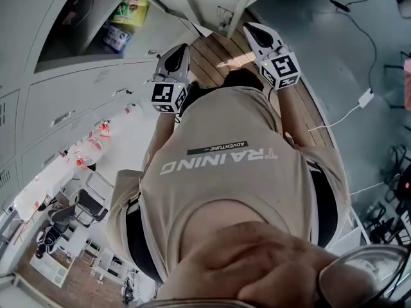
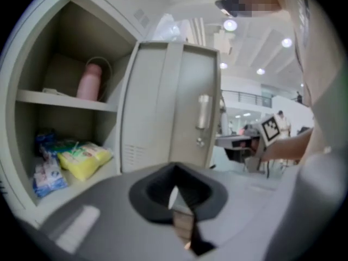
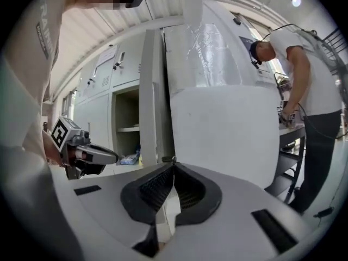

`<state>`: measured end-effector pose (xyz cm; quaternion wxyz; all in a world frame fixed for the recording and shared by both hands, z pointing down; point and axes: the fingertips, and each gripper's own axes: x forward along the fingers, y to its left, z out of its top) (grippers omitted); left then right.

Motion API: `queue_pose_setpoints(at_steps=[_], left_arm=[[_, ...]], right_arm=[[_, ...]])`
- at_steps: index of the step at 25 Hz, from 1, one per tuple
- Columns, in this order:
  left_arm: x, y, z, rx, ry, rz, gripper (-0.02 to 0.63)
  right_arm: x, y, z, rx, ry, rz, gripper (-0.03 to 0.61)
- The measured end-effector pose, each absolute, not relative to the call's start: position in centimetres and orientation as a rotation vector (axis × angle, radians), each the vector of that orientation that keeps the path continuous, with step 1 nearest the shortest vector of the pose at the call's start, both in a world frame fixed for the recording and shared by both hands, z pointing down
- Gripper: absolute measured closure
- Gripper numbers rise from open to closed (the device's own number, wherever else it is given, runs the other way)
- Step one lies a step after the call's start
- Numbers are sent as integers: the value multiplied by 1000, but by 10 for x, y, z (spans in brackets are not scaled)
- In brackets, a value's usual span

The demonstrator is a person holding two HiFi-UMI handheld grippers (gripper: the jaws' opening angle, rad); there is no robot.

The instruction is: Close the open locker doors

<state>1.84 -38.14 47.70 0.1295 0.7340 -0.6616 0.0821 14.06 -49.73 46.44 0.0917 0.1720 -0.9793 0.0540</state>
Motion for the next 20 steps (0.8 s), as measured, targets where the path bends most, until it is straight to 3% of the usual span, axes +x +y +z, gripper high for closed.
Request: queue_pose_setpoints(at_steps=[9,20], left_arm=[[35,-360,453,1842,-2100,138,614],[9,-315,442,1651,-2253,56,614]], right_arm=[[113,-499,412,78,-2982,87,563],[86,-450,391,-172,-2983,103,563]])
